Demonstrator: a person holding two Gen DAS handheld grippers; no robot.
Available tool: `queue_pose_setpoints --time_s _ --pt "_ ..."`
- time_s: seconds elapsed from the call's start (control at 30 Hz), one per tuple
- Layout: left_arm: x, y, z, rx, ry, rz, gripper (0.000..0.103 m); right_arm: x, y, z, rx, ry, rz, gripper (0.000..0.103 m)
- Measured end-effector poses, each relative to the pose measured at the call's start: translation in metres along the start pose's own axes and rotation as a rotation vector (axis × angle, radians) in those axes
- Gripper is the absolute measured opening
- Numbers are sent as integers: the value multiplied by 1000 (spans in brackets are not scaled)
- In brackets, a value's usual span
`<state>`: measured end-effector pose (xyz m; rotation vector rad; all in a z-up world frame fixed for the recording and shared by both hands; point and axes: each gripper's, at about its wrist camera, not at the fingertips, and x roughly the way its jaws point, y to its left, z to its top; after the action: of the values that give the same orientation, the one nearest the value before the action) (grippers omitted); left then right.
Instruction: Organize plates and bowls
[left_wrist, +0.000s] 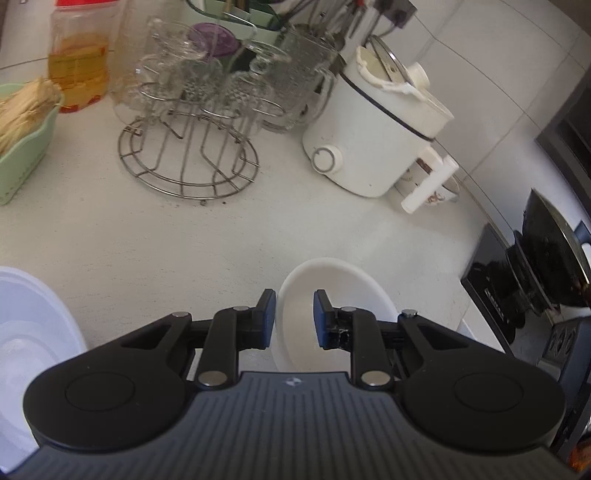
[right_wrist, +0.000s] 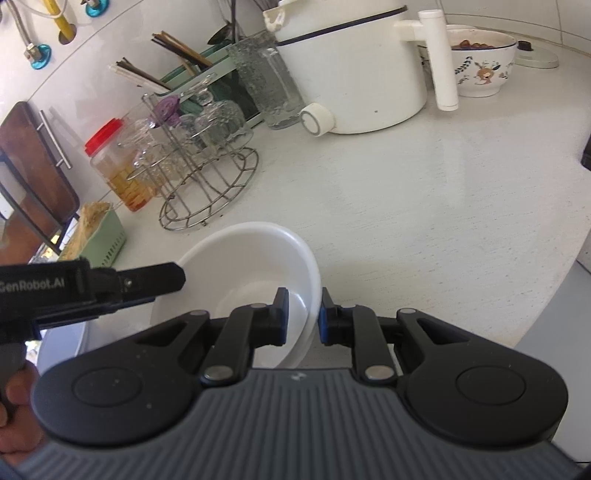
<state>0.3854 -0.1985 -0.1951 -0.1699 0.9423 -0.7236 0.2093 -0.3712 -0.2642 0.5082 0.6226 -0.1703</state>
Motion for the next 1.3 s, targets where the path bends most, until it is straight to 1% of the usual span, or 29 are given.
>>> queue_pose_setpoints --time_s 0.23,0.4,0.63,0.9,1.03,1.1,1.17,1.3 --pt "-23 -1 8 -35 -2 19 26 -14 14 11 -11 13 20 19" --pt "-46 -5 20 -62 -19 30 26 -24 28 25 -22 32 42 19" --pt "-82 -9 44 -101 -45 59 26 -37 53 50 -52 55 78 19" --pt "-121 -14 66 -149 -70 109 26 -50 83 82 -90 83 123 19" --pt "-138 -13 73 -166 -80 133 26 -52 97 93 -106 97 146 19" --pt "-148 -11 75 -179 -97 132 26 -53 104 98 -115 108 155 19" --pt "-157 -8 75 -186 -111 138 26 -52 108 103 -103 122 184 19" --pt "-174 0 76 -201 -126 150 26 -55 123 106 -156 127 221 19"
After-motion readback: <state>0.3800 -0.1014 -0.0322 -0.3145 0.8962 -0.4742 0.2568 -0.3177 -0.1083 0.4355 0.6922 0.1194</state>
